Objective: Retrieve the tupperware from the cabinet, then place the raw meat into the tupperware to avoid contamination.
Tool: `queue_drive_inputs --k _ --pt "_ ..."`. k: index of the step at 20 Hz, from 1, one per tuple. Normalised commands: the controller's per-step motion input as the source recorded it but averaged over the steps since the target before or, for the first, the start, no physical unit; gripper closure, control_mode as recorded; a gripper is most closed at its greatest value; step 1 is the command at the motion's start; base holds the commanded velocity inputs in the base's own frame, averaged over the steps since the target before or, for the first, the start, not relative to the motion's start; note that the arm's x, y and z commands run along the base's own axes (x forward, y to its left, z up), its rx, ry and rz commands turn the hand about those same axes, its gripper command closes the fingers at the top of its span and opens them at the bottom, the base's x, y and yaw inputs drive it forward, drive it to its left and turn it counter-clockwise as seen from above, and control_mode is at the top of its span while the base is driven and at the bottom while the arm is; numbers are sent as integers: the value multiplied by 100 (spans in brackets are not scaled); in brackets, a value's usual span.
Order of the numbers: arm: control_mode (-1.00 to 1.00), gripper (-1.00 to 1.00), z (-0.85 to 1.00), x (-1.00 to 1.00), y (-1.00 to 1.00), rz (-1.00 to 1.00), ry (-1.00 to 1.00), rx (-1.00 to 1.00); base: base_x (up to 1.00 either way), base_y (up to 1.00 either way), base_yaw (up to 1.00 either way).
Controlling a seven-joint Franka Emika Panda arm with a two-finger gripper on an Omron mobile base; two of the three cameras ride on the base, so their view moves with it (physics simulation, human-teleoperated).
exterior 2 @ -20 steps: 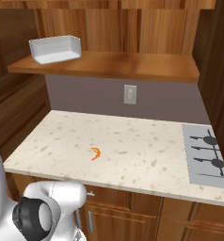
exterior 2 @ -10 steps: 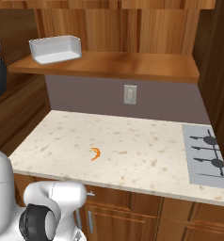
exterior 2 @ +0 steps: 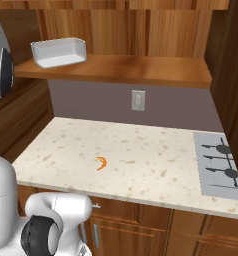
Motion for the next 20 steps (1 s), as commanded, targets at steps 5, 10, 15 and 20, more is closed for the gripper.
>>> queue_drive_inputs --k 5,10,15,20 --pt "-100 -100 1 5 -39 -23 15 0 0 0 0" --pt "-100 -100 0 7 -27 -21 11 0 0 0 0" --pt "-100 -100 0 2 -7 -15 12 1 0 0 0" --pt "-100 -100 0 4 0 -10 12 1 0 0 0"
